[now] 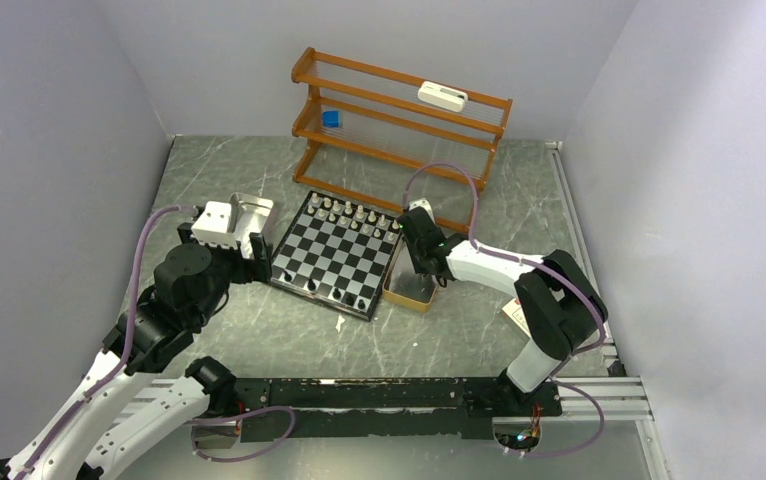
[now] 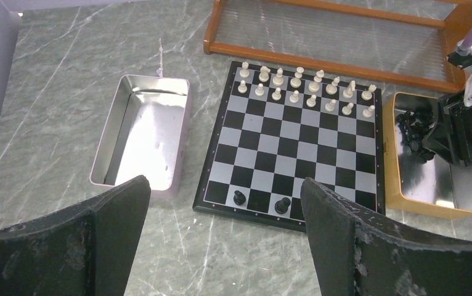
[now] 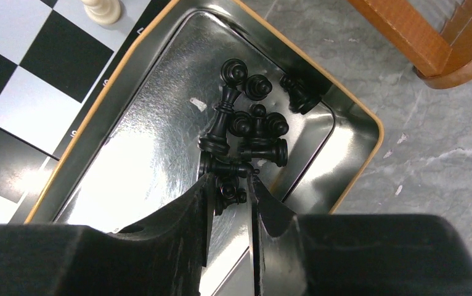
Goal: Set up the chess pieces on the board
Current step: Pick up the chess piece from the storage box, then place the chess piece on the chessboard.
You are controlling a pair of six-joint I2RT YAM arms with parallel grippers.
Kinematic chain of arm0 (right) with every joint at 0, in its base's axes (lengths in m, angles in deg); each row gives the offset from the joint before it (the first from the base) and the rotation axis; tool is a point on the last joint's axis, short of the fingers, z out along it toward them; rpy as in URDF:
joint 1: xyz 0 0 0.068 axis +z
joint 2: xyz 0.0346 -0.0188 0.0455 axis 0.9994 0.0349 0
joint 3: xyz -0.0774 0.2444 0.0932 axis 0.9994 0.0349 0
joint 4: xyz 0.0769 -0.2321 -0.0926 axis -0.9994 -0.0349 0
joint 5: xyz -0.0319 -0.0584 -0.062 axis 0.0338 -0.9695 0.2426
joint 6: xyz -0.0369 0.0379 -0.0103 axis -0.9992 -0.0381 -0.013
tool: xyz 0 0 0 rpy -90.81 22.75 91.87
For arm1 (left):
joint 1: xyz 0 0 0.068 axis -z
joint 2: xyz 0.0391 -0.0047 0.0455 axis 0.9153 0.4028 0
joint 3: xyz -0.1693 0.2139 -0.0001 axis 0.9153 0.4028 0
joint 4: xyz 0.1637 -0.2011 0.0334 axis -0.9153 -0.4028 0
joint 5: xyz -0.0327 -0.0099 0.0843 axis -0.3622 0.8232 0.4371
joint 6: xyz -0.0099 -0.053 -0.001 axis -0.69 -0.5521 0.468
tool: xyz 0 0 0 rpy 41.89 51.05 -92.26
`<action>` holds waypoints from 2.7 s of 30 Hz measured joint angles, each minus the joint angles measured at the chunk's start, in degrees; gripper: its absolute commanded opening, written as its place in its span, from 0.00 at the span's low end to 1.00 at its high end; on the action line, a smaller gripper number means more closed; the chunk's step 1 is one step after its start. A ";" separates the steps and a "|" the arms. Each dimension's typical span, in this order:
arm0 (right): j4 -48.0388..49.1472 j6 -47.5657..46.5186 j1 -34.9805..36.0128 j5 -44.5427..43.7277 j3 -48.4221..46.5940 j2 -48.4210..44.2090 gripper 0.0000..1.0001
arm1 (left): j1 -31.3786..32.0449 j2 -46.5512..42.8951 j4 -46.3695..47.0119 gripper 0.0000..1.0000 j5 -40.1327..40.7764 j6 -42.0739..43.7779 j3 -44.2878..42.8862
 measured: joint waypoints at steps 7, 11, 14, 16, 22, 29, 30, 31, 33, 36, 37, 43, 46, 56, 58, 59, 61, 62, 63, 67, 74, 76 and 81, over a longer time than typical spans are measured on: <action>0.02 -0.09 -0.02 -0.02 -0.02 0.55 0.27 | 0.00 0.00 0.00 0.96 0.02 0.00 0.00; 0.02 -0.22 -0.04 -0.02 -0.02 0.55 0.27 | 0.00 0.00 0.00 0.96 0.00 0.00 0.00; 0.02 -0.24 -0.04 -0.02 -0.02 0.74 0.27 | 0.00 0.00 0.00 0.96 0.02 0.00 0.00; 0.00 -0.24 -0.04 -0.04 -0.02 0.94 0.27 | 0.00 0.00 0.00 0.96 0.02 0.00 0.00; -0.02 -0.24 -0.09 -0.13 -0.02 1.09 0.25 | 0.00 0.00 0.00 0.96 0.02 0.00 0.00; 0.00 -0.39 -0.09 -0.13 -0.02 1.09 0.15 | 0.00 0.00 0.00 0.96 0.02 0.00 0.00; 0.00 -0.44 -0.09 -0.13 -0.02 1.09 0.15 | 0.00 0.00 0.00 0.96 0.02 0.00 0.00; 0.00 -0.44 -0.09 -0.13 -0.02 1.09 0.15 | 0.00 0.00 0.00 0.96 0.02 0.00 0.00; -0.02 -0.44 -0.09 -0.13 -0.02 1.05 0.15 | 0.00 0.00 0.00 0.96 0.02 0.00 0.00; -0.26 -0.44 -0.09 -0.09 -0.02 0.85 0.14 | 0.00 0.00 0.00 0.96 0.02 0.00 0.00; -0.63 -0.44 -0.09 -0.09 -0.07 0.68 0.14 | 0.00 0.00 0.00 0.96 0.02 0.00 0.00; -2.86 -0.42 -0.13 0.37 -0.98 -1.57 0.13 | 0.00 0.00 0.00 0.96 0.02 0.00 0.00; -4.04 -0.37 -0.13 0.76 -1.51 -3.34 0.13 | 0.00 0.00 0.00 0.96 0.04 0.00 0.00; -7.56 -0.04 -0.07 3.48 -3.37 -7.78 0.13 | 0.00 -0.46 0.00 0.96 0.07 -0.02 0.00; -8.33 0.22 0.13 4.37 -3.76 -9.11 0.13 | 0.00 -0.66 0.00 0.96 0.07 0.00 0.00; -8.68 0.35 0.33 4.76 -4.07 -9.64 0.13 | 0.00 -0.76 0.00 0.96 0.07 0.00 0.00; -9.20 0.92 1.16 5.44 -4.83 -11.15 0.13 | 0.00 -0.92 0.00 0.96 0.13 0.00 0.00; -9.38 1.20 1.62 5.77 -5.16 -11.65 0.13 | 0.00 -0.96 0.00 0.96 0.17 0.00 0.00; -9.44 1.49 2.29 6.12 -5.60 -12.26 0.13 | 0.00 -0.96 0.00 0.96 0.22 0.00 0.00; -9.62 2.54 5.86 7.10 -8.07 -12.79 0.14 | 0.00 -0.96 0.00 0.96 0.26 0.00 0.00; -9.05 4.83 14.16 7.67 -10.84 -10.58 0.14 | 0.00 -1.03 0.00 0.96 0.31 -0.02 0.00; -8.72 5.53 16.11 7.82 -10.86 -9.46 0.14 | 0.00 -1.14 0.00 0.96 0.33 -0.02 0.00; -7.76 7.06 19.04 7.76 -10.84 -5.40 0.14 | 0.00 -1.75 0.00 0.96 0.72 -0.02 0.00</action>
